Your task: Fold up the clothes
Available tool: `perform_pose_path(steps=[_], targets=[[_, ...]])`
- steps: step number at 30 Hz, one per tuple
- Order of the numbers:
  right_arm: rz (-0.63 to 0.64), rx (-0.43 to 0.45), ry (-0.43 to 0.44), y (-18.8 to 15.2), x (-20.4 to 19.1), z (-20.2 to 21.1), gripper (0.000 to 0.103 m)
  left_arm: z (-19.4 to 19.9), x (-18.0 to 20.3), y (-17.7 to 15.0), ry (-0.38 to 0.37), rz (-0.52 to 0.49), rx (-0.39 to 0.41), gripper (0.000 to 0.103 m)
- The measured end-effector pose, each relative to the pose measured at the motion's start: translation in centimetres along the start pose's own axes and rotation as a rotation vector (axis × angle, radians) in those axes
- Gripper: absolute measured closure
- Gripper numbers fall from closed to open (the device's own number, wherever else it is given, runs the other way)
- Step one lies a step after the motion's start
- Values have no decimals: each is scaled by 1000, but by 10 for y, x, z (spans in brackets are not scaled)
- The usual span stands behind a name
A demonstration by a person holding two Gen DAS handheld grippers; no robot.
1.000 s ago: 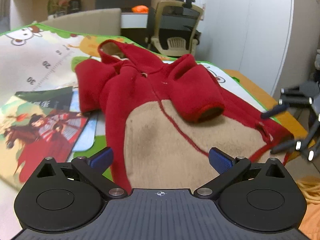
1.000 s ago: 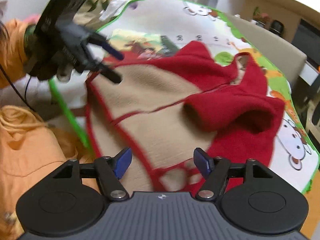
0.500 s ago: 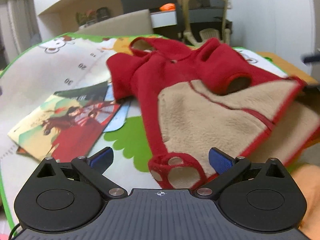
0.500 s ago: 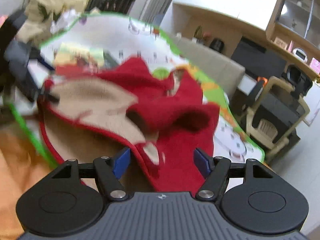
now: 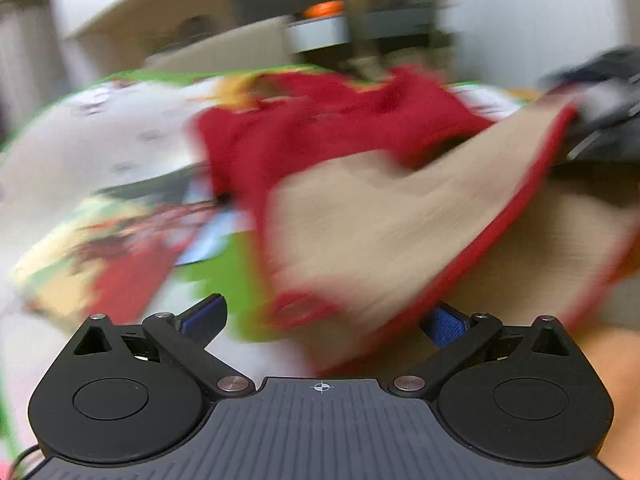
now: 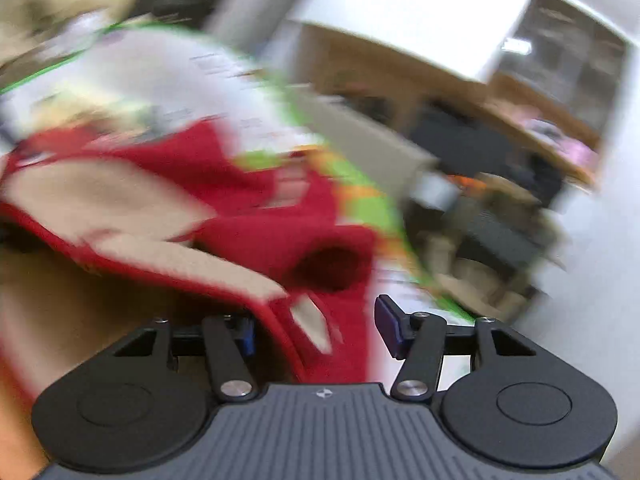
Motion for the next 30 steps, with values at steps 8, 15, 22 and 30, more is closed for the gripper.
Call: perform_pose_path(steps=[8, 15, 22, 30], targets=[[1, -48, -148, -31, 69, 53, 44, 37, -20, 24, 146, -33, 142, 0], [7, -211, 235, -97, 27, 80, 38, 35, -16, -23, -26, -16, -28, 0], [-231, 14, 389, -35, 89, 98, 25, 51, -63, -3, -311, 331, 68, 0], [728, 33, 74, 1, 30, -41, 25, 42, -82, 88, -466, 449, 259, 0]])
Point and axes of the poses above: each gripper's, at about its wrist camera, not at the fingertips, and z roughly against the way its jaws point, x to its right, y to its top, the point moved 3 cm from there along -z, roughly the way its jaws point, and after that the axes turned 2 degrees about -x, right-handed, at the moved point
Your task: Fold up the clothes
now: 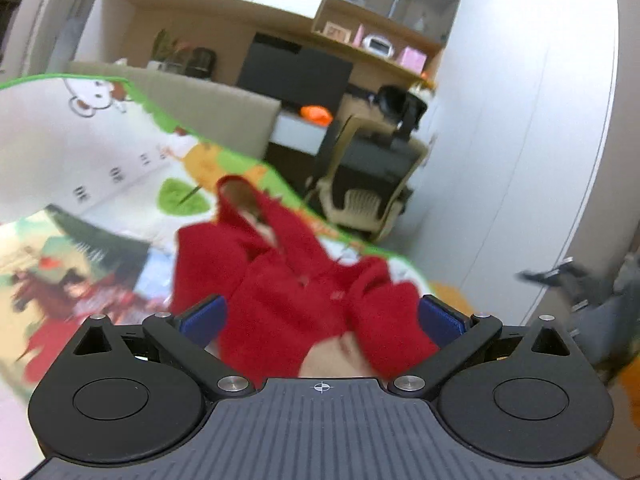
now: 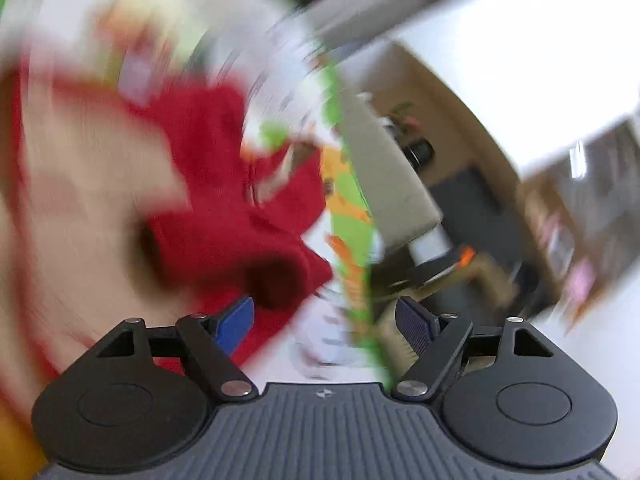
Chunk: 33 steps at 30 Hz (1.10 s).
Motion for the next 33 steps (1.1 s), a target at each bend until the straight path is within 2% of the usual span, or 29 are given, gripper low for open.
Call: perform_pose_path(steps=[2, 6, 7, 8, 9, 10, 11, 13, 14, 17, 19, 20, 22, 23, 24, 26, 27, 29, 30, 32, 33], targets=[[150, 10, 23, 4, -14, -33, 25, -22, -6, 3, -4, 24, -23, 0], [325, 108, 128, 26, -38, -68, 26, -69, -21, -11, -9, 91, -149, 0], [322, 122, 168, 33, -39, -74, 32, -79, -24, -16, -20, 112, -181, 0], [289, 128, 217, 40, -36, -81, 49, -89, -25, -22, -33, 132, -214, 0], [256, 133, 266, 48, -34, -88, 59, -99, -26, -27, -48, 149, -247, 0], [173, 130, 321, 56, -28, -95, 80, -107, -27, -33, -66, 161, -279, 0], [50, 119, 381, 64, -19, -102, 88, -116, -28, -38, -79, 172, -307, 0], [-238, 103, 494, 72, 10, -117, 90, -131, -30, -48, -94, 196, -360, 0], [-385, 103, 518, 69, 29, -123, 90, -138, -31, -53, -101, 208, -387, 0], [-825, 122, 488, 41, 89, -134, 91, -150, -35, -70, -105, 229, -455, 0], [-1124, 147, 386, 9, 126, -133, 91, -151, -36, -77, -114, 221, -441, 0], [-1169, 158, 324, 5, 133, -131, 91, -150, -35, -78, -114, 212, -438, 0], [-1120, 180, 213, 12, 133, -126, 91, -150, -34, -79, -110, 192, -439, 0], [-1064, 177, 214, 21, 125, -128, 91, -150, -33, -80, -110, 182, -440, 0], [-982, 162, 260, 35, 111, -132, 91, -150, -32, -80, -110, 172, -440, 0], [-857, 104, 417, 64, 68, -149, 91, -148, -33, -81, -116, 157, -437, 0], [-798, 69, 502, 77, 43, -159, 91, -147, -34, -80, -118, 165, -437, 0], [-663, 9, 608, 95, -6, -168, 86, -144, -38, -73, -123, 195, -431, 0], [-609, -4, 627, 100, -23, -165, 81, -140, -42, -67, -124, 210, -416, 0], [-612, 20, 641, 99, -20, -151, 58, -124, -55, -50, -96, 214, -347, 0], [-625, 36, 650, 98, -15, -144, 55, -115, -64, -41, -73, 214, -308, 0]])
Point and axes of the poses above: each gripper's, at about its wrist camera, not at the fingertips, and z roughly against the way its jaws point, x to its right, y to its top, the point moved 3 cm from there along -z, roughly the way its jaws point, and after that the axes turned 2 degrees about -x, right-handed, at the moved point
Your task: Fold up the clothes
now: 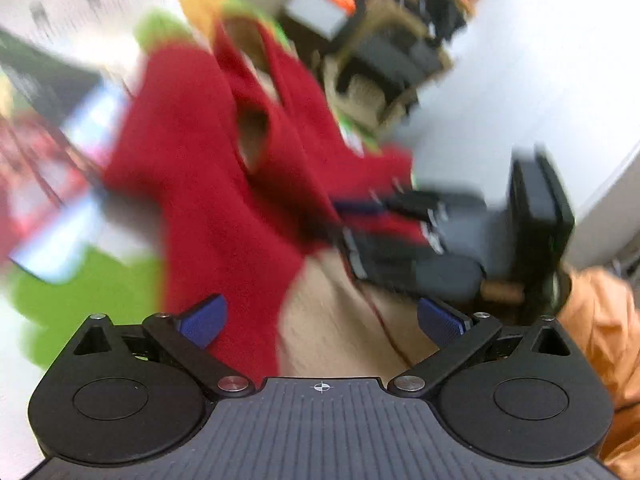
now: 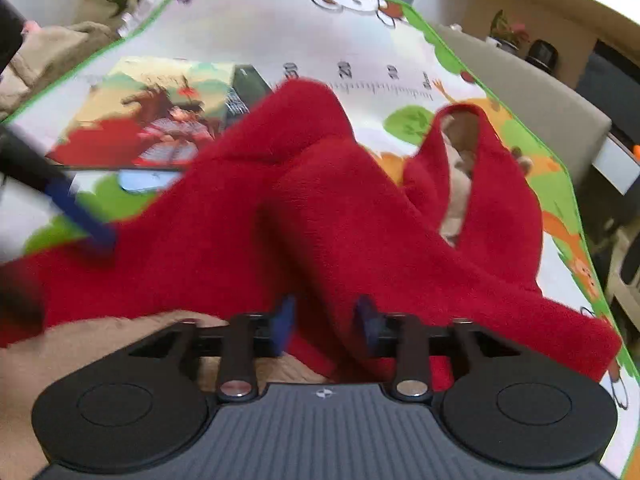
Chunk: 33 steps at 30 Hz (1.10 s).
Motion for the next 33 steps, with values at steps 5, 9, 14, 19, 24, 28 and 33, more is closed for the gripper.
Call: perform_pose_path(steps=[5, 9, 14, 19, 24, 28, 33], targets=[[64, 75, -60, 51, 6, 43, 35, 39, -50, 33, 137, 92, 158, 0], [174, 111, -83, 114, -25, 26, 28, 66, -81, 45, 239, 225, 279, 0], [387, 73, -46, 135, -98, -53, 28, 95, -99, 46, 290, 287, 348, 0], [557, -58, -101, 116, -119, -127, 58, 108, -109, 29, 261, 341, 315, 0], [273, 149, -167, 139, -67, -51, 70, 100, -122, 23, 226, 399, 301, 0], [-8, 223, -212, 121, -14, 14, 71, 78, -118, 34, 98, 450, 294, 0], [-114, 69, -238, 53, 13, 14, 71, 40, -101, 47, -44, 513, 265, 0]])
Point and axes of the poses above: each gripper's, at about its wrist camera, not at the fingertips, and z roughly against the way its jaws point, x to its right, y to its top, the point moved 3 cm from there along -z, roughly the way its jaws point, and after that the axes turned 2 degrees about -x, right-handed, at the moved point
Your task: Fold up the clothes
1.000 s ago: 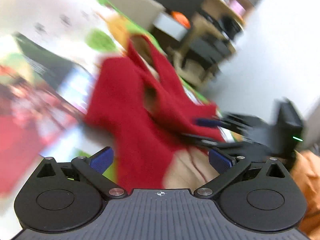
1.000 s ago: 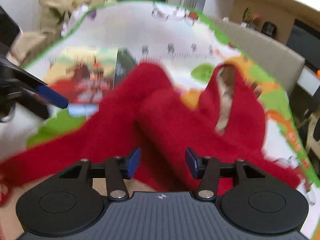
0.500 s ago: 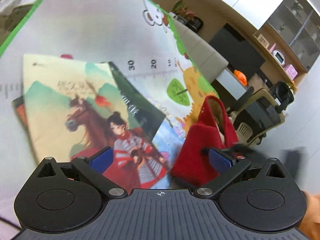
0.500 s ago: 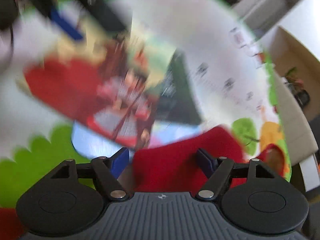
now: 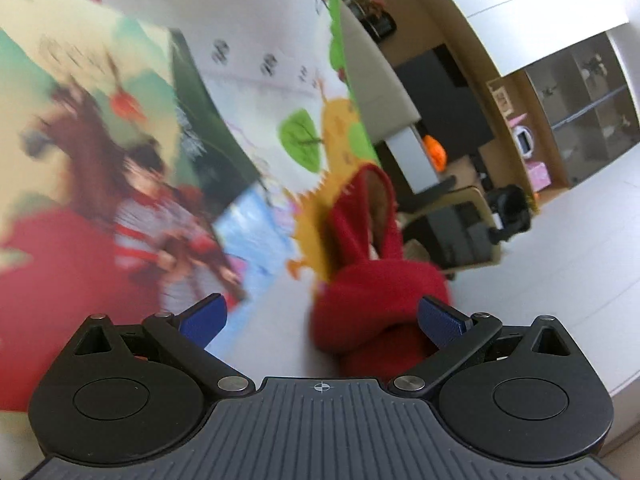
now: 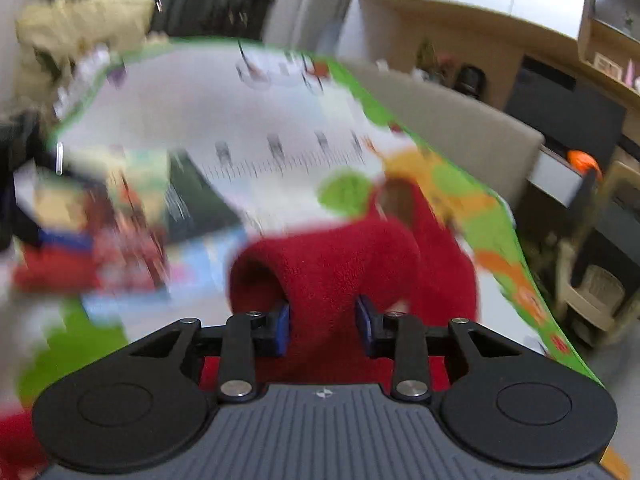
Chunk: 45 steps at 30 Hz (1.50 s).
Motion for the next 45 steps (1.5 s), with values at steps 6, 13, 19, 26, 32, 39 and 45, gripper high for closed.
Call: perform_pose_path(steps=[6, 13, 19, 26, 32, 39, 45], targets=[[-159, -23, 36, -51, 29, -2, 71, -49, 21, -28, -109, 62, -163, 0], [-139, 75, 84, -49, 10, 5, 71, -130, 44, -25, -59, 142, -170, 0], [-140, 196, 130, -40, 17, 47, 46, -147, 66, -6, 183, -152, -32, 62], [78, 125, -14, -50, 30, 53, 27, -40, 46, 48, 438, -311, 361, 84], [253, -53, -75, -71, 26, 13, 27, 36, 0, 68, 557, -173, 440, 69], [71, -39, -28, -65, 51, 20, 27, -6, 45, 32, 288, -283, 163, 28], [-37, -36, -54, -81, 70, 24, 26, -136, 103, -43, 226, -563, -195, 17]])
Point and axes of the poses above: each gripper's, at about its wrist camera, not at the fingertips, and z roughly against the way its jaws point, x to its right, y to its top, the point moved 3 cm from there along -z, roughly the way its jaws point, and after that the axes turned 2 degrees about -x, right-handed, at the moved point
